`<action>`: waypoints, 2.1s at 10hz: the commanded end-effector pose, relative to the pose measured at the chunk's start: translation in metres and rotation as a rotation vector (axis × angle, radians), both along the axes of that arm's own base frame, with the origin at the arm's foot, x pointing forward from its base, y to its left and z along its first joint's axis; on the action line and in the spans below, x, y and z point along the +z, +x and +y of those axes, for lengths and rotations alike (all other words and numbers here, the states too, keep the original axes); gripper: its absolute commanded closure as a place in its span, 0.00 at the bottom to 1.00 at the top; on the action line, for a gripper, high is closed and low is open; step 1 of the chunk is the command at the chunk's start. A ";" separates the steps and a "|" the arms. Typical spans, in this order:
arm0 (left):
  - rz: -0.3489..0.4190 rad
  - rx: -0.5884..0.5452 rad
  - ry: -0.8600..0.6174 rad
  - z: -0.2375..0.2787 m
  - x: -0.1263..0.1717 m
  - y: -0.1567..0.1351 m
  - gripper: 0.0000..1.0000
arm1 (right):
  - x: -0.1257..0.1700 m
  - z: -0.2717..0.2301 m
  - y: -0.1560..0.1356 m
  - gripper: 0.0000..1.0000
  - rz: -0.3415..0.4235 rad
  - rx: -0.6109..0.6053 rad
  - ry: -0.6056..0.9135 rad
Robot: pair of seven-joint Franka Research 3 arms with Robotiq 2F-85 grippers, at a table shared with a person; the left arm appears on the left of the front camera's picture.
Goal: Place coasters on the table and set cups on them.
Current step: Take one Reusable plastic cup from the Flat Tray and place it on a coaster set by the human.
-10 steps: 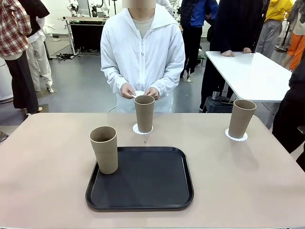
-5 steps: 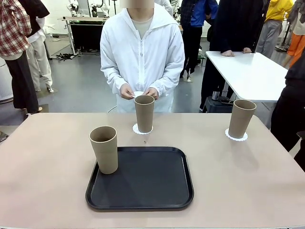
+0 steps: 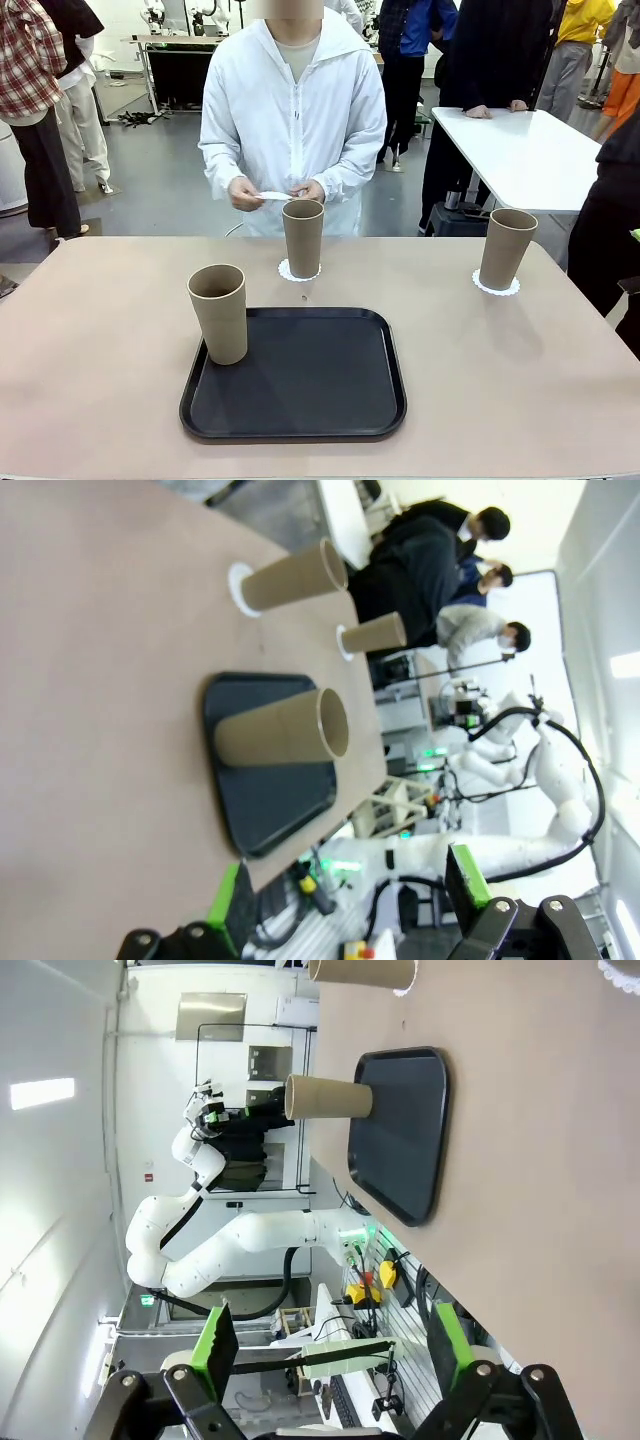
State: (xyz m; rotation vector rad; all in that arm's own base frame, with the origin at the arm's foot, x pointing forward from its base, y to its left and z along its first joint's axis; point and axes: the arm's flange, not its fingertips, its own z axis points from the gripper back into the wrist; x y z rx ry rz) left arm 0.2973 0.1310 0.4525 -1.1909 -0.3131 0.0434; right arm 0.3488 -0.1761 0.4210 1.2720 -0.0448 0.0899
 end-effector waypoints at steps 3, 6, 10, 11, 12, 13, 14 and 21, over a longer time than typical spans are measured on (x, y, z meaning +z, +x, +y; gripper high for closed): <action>-0.017 0.000 -0.013 0.001 0.000 -0.001 0.00 | 0.000 0.000 0.000 0.00 0.000 0.000 0.000; -0.017 0.000 -0.013 0.001 0.000 -0.001 0.00 | 0.000 0.000 0.000 0.00 0.000 0.000 0.000; -0.017 0.000 -0.013 0.001 0.000 -0.001 0.00 | 0.000 0.000 0.000 0.00 0.000 0.000 0.000; -0.017 0.000 -0.013 0.001 0.000 -0.001 0.00 | 0.000 0.000 0.000 0.00 0.000 0.000 0.000; -0.017 0.000 -0.013 0.001 0.000 -0.001 0.00 | 0.000 0.000 0.000 0.00 0.000 0.000 0.000; -0.017 0.000 -0.013 0.001 0.000 -0.001 0.00 | 0.000 0.000 0.000 0.00 0.000 0.000 0.000; -0.017 0.000 -0.013 0.001 0.000 -0.001 0.00 | 0.000 0.000 0.000 0.00 0.000 0.000 0.000; -0.017 0.000 -0.013 0.001 0.000 -0.001 0.00 | 0.000 0.000 0.000 0.00 0.000 0.000 0.000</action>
